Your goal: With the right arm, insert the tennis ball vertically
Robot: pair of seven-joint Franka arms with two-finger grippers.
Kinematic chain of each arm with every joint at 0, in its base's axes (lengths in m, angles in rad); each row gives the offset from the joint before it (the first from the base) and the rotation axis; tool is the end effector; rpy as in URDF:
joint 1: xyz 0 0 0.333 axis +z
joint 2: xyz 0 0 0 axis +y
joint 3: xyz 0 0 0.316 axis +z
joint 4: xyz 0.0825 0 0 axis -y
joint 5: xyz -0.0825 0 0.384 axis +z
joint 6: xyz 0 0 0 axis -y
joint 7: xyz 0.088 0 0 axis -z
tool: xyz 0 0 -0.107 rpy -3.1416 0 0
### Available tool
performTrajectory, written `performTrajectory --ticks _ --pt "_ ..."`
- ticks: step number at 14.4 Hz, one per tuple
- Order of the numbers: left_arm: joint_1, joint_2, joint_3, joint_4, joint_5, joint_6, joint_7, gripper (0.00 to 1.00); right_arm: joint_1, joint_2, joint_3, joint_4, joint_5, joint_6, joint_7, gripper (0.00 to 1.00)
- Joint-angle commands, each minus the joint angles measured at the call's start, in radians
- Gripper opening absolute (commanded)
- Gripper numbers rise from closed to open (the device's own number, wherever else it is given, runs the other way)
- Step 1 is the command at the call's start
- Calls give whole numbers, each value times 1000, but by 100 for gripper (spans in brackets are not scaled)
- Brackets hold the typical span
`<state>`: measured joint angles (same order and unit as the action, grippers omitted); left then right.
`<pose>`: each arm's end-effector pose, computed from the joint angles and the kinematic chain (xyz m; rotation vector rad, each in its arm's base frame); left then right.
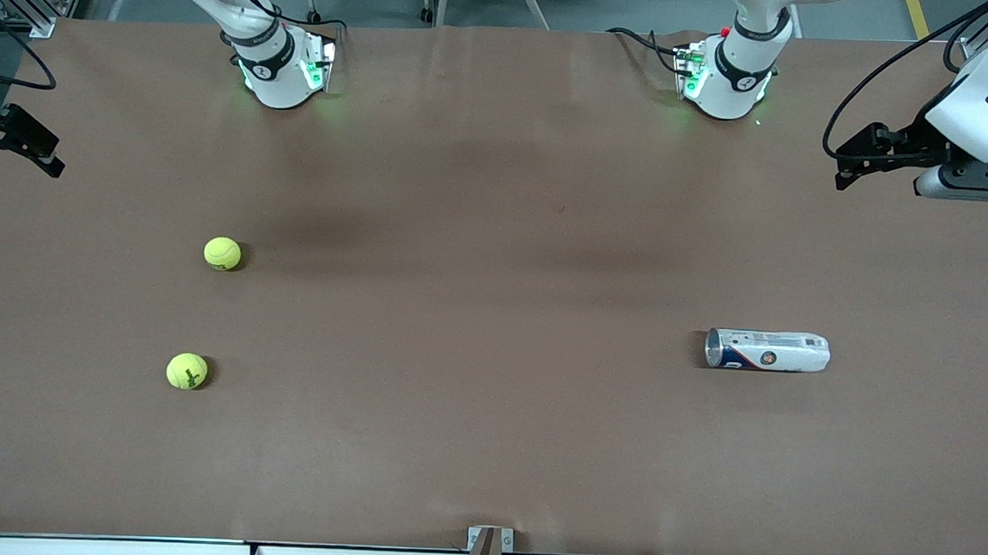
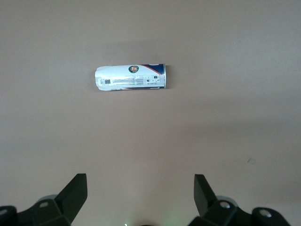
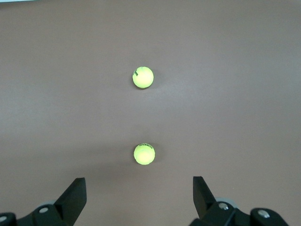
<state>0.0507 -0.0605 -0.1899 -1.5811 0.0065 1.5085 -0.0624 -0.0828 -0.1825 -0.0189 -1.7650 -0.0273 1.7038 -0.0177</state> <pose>0.5242 -0.0761 0.6464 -3.1202 0.1187 0.0177 0.5060 -0.0551 0.6412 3.1024 -0.1271 0.1860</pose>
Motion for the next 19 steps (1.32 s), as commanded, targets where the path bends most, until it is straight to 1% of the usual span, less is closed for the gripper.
performTrajectory --ticks 1,7,9,10,15,18,19 --pt "-2 10 -3 26 1 -22 -5 100 1 -23 2 -25 0 13 2 100" --pt "1 24 -2 30 3 -22 27 100 1 -22 2 -19 0 13 5 100" --pt "-2 82 -2 100 4 -22 85 100 0 -22 2 -19 0 11 8 100" --pt "-3 99 -2 110 3 -22 113 100 1 -22 2 -17 0 16 8 100" --pt "-17 194 -5 84 13 9 251 100 8 3 2 9 3 14 8 100" --pt "-89 269 -8 85 120 10 312 100 9 9 2 16 3 8 12 100" --pt "-100 293 -13 85 124 10 323 100 9 9 2 16 3 8 9 100"
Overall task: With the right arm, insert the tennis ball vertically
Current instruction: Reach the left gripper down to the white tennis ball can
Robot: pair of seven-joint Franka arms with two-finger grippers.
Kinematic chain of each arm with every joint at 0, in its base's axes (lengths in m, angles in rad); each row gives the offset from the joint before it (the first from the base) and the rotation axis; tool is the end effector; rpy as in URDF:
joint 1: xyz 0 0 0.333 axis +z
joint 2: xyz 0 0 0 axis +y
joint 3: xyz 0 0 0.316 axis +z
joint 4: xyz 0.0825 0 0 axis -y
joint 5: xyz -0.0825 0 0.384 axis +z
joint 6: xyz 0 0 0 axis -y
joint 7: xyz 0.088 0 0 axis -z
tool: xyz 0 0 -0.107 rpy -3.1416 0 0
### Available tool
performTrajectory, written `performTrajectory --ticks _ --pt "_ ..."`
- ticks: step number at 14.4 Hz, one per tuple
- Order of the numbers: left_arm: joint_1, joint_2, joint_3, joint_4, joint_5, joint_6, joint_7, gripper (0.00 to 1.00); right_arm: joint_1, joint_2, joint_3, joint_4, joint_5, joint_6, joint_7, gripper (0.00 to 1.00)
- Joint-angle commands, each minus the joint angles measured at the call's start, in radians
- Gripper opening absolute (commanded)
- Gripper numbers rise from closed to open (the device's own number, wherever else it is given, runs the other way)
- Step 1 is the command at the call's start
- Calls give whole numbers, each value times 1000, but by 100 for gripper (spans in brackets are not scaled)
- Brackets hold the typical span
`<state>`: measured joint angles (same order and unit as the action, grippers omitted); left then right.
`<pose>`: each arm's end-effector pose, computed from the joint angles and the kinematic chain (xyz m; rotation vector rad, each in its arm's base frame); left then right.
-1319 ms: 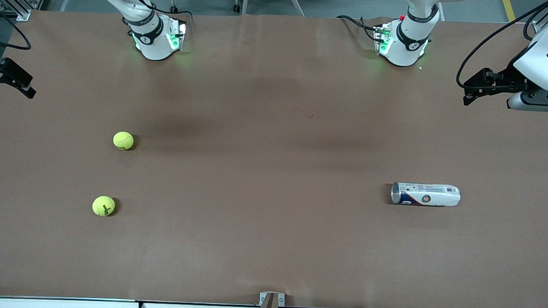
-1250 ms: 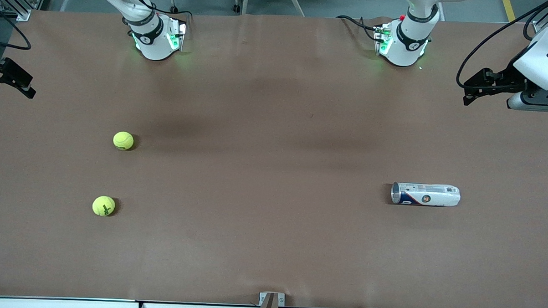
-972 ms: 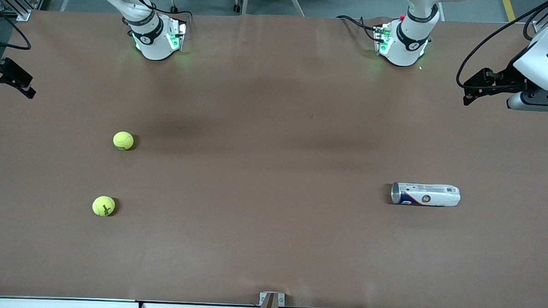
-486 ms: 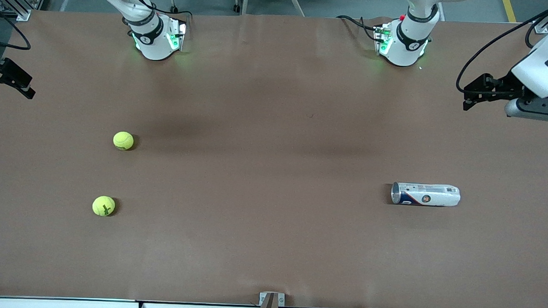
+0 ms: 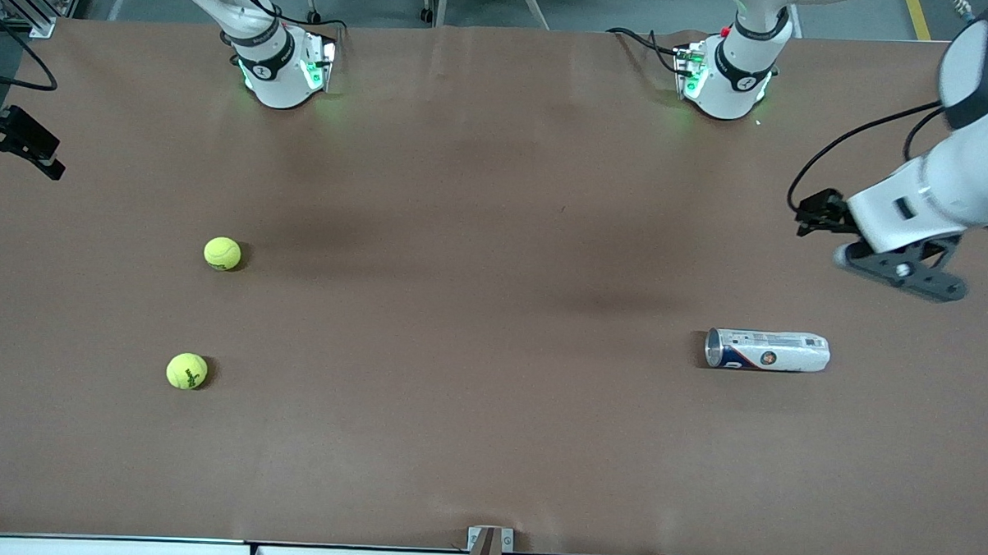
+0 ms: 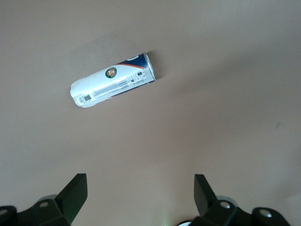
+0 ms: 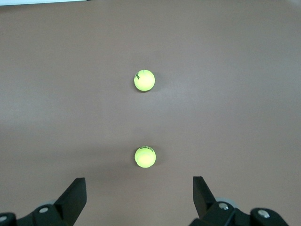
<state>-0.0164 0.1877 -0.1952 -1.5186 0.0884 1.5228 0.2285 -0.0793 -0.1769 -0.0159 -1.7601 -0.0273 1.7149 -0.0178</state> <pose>0.5886 -0.1067 0.5387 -3.0031 0.6775 0.2783 0.5093 -0.0519 0.6418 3.1010 -0.1166 0.2021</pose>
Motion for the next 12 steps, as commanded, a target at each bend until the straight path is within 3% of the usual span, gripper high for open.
performTrajectory --ticks 1,5,12 --pt "-39 64 -12 23 42 -4 47 100 6 4 -1 11 3 -3 9 100" --pt "-94 140 -20 21 56 -1 179 100 29 14 1 11 -2 -3 -1 100" --pt "-123 282 -24 21 264 28 564 100 33 20 -7 11 3 -4 2 100"
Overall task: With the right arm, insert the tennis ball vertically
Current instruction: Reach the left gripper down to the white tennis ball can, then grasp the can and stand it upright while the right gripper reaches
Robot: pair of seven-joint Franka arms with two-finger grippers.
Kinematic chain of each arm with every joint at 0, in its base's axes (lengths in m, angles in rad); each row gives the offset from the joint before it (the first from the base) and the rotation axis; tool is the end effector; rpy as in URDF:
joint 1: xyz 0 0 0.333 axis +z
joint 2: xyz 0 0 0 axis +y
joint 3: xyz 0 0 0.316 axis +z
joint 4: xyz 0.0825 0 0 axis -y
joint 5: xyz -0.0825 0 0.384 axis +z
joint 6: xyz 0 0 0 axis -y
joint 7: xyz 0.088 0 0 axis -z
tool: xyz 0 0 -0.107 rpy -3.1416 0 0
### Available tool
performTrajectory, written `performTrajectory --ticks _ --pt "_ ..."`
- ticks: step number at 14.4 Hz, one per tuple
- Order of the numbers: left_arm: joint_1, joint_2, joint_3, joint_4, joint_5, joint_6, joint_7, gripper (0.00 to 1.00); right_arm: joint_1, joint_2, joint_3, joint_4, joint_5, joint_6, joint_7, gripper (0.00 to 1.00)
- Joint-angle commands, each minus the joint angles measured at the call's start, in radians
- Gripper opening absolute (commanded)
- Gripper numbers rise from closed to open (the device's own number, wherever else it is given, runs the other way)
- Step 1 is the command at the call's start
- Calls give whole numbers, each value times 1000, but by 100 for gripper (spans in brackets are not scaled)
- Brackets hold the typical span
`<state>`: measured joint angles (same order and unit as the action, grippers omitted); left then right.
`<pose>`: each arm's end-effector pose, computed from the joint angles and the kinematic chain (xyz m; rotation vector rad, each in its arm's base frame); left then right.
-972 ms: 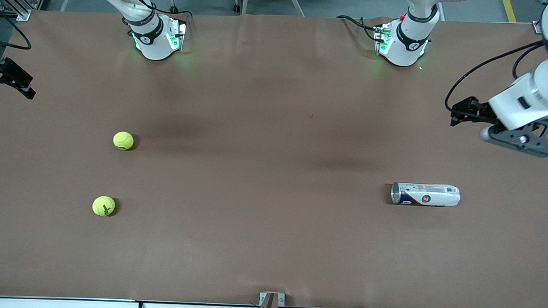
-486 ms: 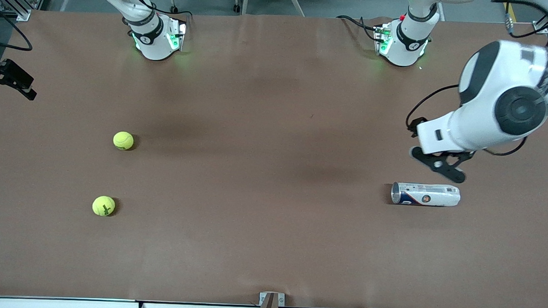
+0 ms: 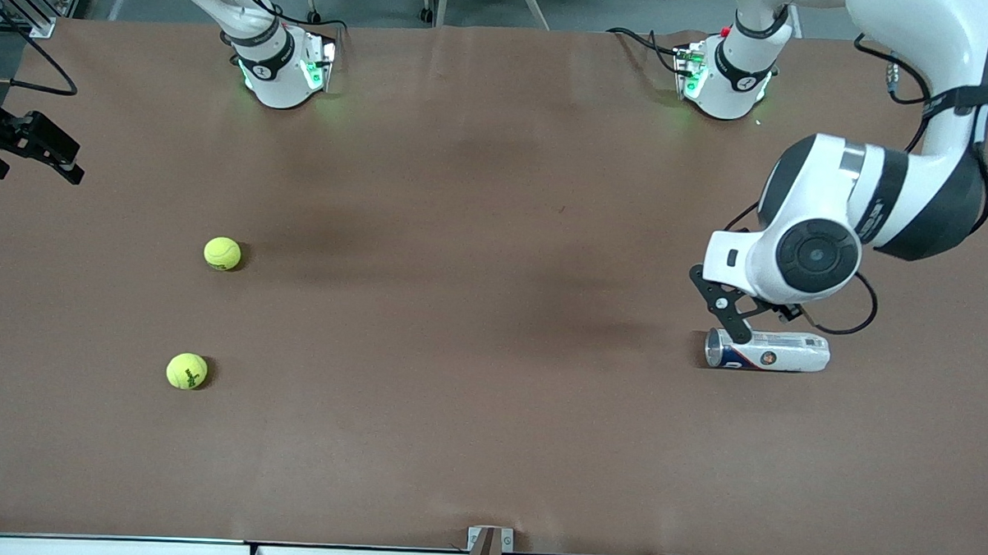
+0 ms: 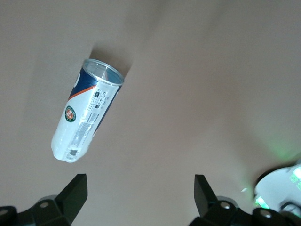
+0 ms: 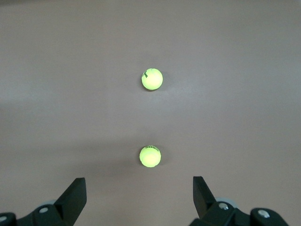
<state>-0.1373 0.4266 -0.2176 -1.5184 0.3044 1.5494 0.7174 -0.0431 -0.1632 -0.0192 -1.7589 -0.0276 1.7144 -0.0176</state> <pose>0.6119 -0.1728 0.3975 -2.4887 1.5669 0.6181 0.5148 -0.0355 0.6353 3.1064 -0.0657 0.1829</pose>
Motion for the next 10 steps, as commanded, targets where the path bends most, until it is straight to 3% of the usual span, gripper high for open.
performTrajectory --ticks 1,5,8,10 --pt "-4 64 -3 21 73 14 114 100 -1 7 -4 10 3 -7 2 100" --pt "15 96 -3 -91 191 161 174 100 -12 65 -7 15 0 -21 -5 100" --pt "5 127 -3 -100 248 186 192 100 -34 103 -7 19 -2 -21 -57 100" --pt "-8 148 -3 -98 347 195 202 100 -47 117 -7 41 -14 -21 -85 100"
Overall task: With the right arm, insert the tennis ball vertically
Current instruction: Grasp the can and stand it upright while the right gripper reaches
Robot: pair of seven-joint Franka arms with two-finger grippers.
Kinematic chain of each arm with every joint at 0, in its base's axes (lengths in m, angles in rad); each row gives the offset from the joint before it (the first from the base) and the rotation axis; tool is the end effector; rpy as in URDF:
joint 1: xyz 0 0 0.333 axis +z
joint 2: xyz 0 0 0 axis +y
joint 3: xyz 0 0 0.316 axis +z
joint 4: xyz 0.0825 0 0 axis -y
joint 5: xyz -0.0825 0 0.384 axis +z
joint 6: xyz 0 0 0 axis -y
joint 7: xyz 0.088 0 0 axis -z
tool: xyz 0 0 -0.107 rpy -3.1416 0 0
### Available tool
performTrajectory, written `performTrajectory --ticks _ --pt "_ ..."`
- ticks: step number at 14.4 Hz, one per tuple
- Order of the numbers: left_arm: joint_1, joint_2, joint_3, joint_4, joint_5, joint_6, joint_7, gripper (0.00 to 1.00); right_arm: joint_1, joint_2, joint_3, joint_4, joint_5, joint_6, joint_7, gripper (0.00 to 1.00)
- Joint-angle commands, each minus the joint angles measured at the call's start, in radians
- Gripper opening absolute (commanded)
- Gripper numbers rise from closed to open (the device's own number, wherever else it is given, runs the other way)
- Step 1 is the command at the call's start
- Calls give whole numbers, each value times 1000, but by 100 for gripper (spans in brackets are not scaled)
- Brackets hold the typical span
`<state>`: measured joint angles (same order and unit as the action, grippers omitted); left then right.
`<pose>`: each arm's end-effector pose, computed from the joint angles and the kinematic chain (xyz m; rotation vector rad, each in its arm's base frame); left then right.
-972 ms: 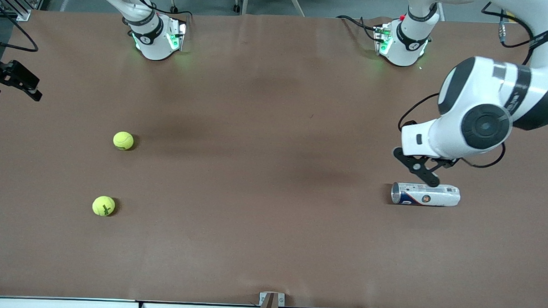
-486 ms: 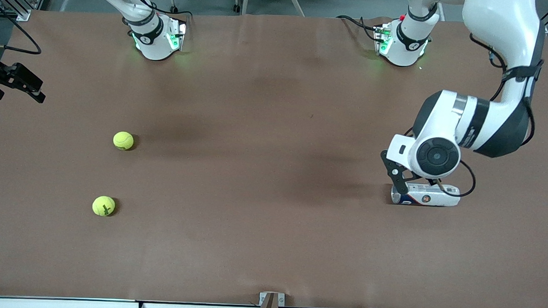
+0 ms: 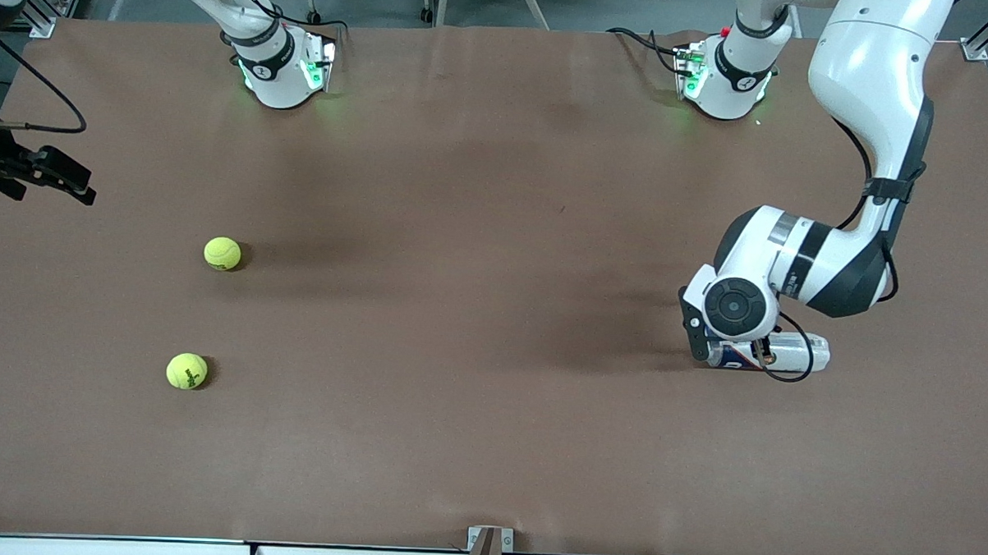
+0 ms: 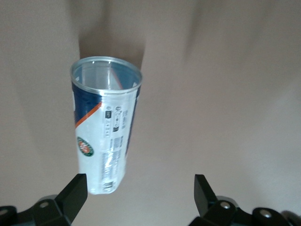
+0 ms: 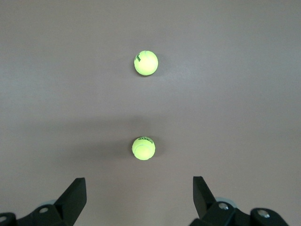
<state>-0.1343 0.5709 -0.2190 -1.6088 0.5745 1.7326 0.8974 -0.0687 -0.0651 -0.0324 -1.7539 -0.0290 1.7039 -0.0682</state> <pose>0.6256 -0.1606 0.2814 -2.0572 1.8448 0.7267 0.5393 -0.0580 0.5848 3.1133 -0.0455 0.0199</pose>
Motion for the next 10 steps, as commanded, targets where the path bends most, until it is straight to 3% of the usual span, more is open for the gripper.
performTrajectory --ticks 1,10 --pt "-14 24 -2 -5 106 18 21 100 -29 33 6 46 -14 -10 -44 100" --pt "-10 98 0 0 191 97 3 100 -92 117 8 80 1 -75 -148 100"
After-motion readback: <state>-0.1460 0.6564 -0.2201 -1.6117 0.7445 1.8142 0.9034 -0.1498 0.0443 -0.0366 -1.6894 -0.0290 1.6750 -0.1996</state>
